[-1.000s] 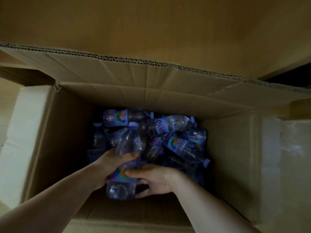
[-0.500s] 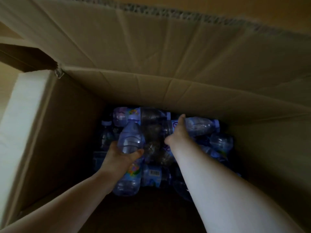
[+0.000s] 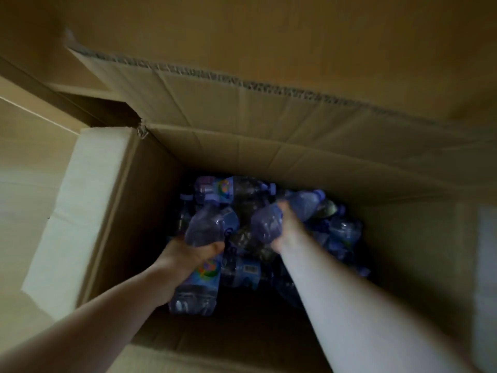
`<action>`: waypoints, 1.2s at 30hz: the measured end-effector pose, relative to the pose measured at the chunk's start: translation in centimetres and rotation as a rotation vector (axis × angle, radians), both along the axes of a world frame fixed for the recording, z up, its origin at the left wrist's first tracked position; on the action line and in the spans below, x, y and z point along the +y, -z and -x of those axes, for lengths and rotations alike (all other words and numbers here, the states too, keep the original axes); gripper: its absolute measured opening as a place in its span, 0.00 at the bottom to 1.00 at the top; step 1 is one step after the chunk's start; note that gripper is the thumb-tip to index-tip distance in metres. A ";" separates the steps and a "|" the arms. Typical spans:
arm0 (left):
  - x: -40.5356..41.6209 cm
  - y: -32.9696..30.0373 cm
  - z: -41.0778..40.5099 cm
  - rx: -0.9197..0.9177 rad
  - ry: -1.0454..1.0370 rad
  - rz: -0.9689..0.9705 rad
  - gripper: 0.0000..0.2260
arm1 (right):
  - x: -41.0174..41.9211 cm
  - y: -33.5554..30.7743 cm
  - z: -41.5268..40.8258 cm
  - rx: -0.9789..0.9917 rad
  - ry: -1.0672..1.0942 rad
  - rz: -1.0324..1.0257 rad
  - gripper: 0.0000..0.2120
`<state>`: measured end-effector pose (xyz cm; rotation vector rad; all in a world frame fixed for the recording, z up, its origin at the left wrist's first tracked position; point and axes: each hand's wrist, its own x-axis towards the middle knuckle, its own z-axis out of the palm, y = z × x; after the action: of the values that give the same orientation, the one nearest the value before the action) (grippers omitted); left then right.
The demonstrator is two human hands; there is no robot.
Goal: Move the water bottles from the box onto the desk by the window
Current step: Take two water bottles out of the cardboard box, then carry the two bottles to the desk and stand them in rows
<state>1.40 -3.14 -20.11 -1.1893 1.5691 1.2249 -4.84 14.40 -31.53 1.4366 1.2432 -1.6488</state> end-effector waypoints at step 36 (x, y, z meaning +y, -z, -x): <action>-12.7 -50.9 -22.1 0.556 -0.656 0.250 0.45 | -17.3 -57.1 -17.0 0.835 -1.466 -0.050 0.35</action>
<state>23.47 -15.83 30.75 -1.7099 1.8289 1.9514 12.13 -2.94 25.56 -0.4193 1.9838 -1.0137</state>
